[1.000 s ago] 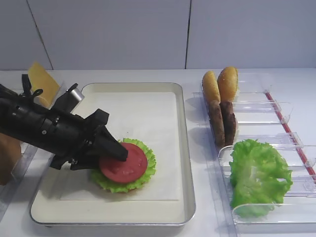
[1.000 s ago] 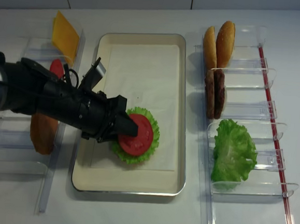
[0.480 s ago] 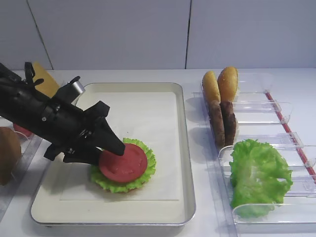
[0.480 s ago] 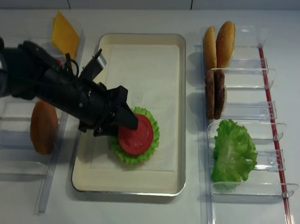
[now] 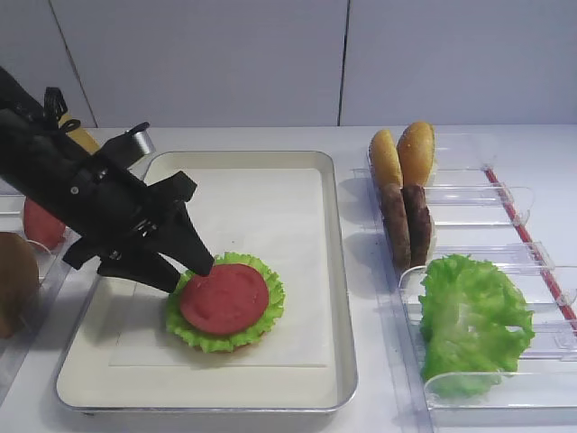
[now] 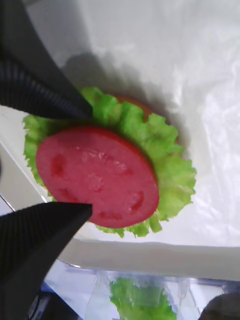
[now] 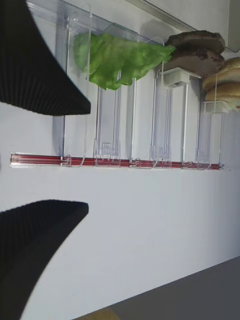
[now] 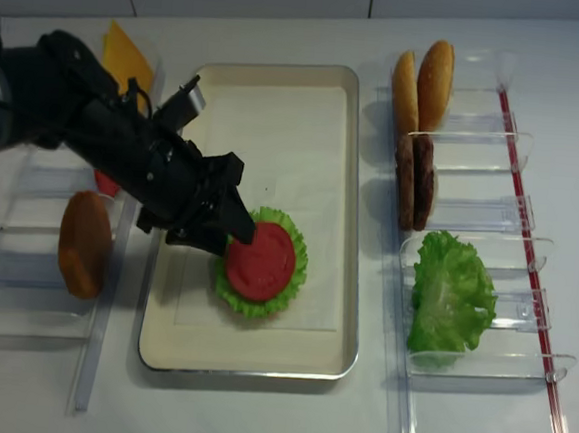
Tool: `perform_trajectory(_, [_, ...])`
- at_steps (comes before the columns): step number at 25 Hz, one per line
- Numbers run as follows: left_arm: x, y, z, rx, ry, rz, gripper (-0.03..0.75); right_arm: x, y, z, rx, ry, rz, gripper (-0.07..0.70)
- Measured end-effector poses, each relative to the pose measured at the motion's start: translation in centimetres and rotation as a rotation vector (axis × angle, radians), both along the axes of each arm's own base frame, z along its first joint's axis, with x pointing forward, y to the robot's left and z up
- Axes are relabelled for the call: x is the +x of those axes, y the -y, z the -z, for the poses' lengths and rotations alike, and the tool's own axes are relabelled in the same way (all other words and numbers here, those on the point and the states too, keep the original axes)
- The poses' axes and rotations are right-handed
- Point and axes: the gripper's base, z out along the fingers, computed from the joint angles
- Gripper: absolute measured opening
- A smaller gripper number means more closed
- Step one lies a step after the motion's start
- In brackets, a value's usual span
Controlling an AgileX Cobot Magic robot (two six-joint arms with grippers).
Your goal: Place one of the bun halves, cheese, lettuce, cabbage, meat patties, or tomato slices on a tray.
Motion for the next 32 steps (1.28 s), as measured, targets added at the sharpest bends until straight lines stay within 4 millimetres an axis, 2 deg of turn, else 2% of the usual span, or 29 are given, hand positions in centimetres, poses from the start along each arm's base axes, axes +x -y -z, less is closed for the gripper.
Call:
perform_trajectory(8, [1.4,-0.8,-2.9,0.142,-0.011,0.050,0.354,0.0,0.0,0.0,0.000,0.000,0.000,0.414])
perform_trajectory(15, [3.8,-2.0,-6.3,0.327,0.087,-0.037,0.354,0.0,0.0,0.0,-0.002,0.000,-0.001,0.414])
perform_trajectory(19, [3.8,-3.0,-8.1,0.429,0.149,-0.077,0.354,0.0,0.0,0.0,-0.003,-0.002,-0.002,0.414])
perform_trajectory(22, [2.8,-4.2,-9.8,0.530,0.215,-0.093,0.353,0.0,0.0,0.0,-0.003,-0.002,-0.002,0.414])
perform_trajectory(25, [1.0,-5.4,-11.9,0.606,0.288,-0.119,0.352,0.0,0.0,0.0,-0.003,-0.002,-0.002,0.414])
perform_trajectory(27, [-1.0,-6.0,-13.1,0.624,0.325,-0.134,0.352,0.0,0.0,0.0,-0.003,-0.002,-0.002,0.414])
perform_trajectory(32, [-6.6,-7.3,-14.3,0.642,0.376,-0.155,0.352,0.0,0.0,0.0,-0.003,-0.002,-0.002,0.414])
